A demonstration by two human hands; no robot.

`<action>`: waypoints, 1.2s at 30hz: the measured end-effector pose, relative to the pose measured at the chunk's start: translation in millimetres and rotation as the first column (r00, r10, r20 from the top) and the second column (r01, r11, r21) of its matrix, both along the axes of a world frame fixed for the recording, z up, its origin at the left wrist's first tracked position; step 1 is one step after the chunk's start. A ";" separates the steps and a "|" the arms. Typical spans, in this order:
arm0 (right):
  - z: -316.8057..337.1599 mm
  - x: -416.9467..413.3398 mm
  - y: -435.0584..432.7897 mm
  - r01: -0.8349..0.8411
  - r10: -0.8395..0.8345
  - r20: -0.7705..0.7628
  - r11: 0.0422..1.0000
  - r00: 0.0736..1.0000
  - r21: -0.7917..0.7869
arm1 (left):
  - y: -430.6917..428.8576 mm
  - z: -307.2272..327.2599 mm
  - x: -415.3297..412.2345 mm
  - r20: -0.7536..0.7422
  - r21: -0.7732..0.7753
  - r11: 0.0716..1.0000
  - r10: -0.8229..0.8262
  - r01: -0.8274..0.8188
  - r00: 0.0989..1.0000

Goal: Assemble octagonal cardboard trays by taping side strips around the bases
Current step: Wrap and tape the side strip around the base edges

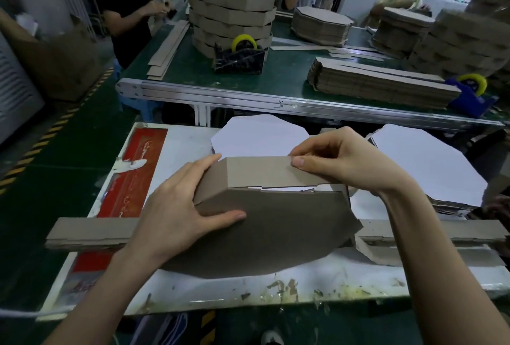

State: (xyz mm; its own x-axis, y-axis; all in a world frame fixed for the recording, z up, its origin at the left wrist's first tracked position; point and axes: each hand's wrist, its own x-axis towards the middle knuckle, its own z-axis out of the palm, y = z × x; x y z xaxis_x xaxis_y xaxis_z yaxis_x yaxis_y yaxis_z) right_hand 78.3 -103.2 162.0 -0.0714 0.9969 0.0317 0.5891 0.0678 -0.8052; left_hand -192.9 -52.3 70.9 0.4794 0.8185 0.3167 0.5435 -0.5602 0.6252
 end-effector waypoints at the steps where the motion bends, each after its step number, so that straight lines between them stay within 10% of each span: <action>1: -1.2 -1.9 0.9 0.002 -0.002 0.005 1.000 1.000 0.000 | -0.3 2.4 0.5 -0.006 0.030 1.000 -0.005 0.005 1.000; 6: -8.9 -11.0 2.7 -0.018 0.018 0.051 1.000 0.999 -0.011 | -2.3 25.0 23.3 -0.098 0.212 0.969 -0.112 0.131 0.989; 24: -9.7 -11.7 8.2 -0.046 0.047 0.059 0.999 0.997 -0.018 | -20.4 24.3 27.0 0.036 0.085 0.996 -0.036 0.033 0.999; 36: -12.8 -2.2 -10.8 0.011 -0.010 0.076 1.000 0.997 -0.009 | -19.8 38.2 44.5 -0.154 0.142 0.964 -0.201 0.223 0.968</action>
State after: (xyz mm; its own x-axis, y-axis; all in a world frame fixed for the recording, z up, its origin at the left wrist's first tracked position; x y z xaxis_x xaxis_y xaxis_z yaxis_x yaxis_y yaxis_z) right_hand 76.1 -113.9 149.2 -0.0629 0.9979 0.0170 0.6488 0.0538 -0.7591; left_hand -148.4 -72.0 109.0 0.6839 0.6389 0.3522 0.4759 -0.7566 0.4484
